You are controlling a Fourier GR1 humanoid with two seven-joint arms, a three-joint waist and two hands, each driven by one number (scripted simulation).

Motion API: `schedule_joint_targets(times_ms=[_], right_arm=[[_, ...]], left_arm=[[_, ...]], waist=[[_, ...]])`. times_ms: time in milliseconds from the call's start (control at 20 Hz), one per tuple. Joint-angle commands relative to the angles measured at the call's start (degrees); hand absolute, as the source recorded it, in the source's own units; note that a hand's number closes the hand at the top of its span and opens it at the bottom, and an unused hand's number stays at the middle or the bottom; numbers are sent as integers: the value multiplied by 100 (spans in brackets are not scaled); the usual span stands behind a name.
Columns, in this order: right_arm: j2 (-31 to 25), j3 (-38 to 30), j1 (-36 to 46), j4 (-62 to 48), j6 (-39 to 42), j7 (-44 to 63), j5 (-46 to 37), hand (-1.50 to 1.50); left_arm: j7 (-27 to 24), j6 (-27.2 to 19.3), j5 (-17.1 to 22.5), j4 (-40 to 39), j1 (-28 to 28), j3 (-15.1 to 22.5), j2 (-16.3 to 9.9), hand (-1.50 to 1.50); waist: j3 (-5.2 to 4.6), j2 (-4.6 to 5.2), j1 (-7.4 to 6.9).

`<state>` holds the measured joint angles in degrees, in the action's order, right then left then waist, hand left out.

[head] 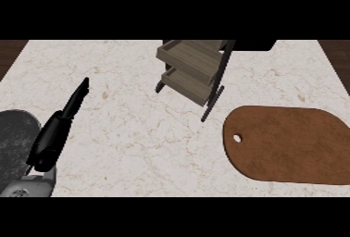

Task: Pick the lemon from the cutting board and place it in the tiered basket

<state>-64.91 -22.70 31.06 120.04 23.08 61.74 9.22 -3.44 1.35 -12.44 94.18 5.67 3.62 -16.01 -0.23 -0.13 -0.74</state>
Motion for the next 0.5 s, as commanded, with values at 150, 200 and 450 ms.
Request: schedule_joint_targets(times_ms=[150, 200, 450], right_arm=[[-829, 1256, 1896, -559, -610, 1095, 449, 150], [-723, 1598, 2052, -821, -756, 953, 284, 150], [-683, 2259, 3052, -1686, -814, 983, 352, 150]], left_arm=[[-105, 70, -81, -110, -24, 93, 65, 0], [83, 18, -138, 16, 331, 212, 186, 0], [100, 79, -191, -30, 283, 273, 176, 0]], waist=[[-22, 44, -218], [-32, 80, -330], [-51, 98, -439]])
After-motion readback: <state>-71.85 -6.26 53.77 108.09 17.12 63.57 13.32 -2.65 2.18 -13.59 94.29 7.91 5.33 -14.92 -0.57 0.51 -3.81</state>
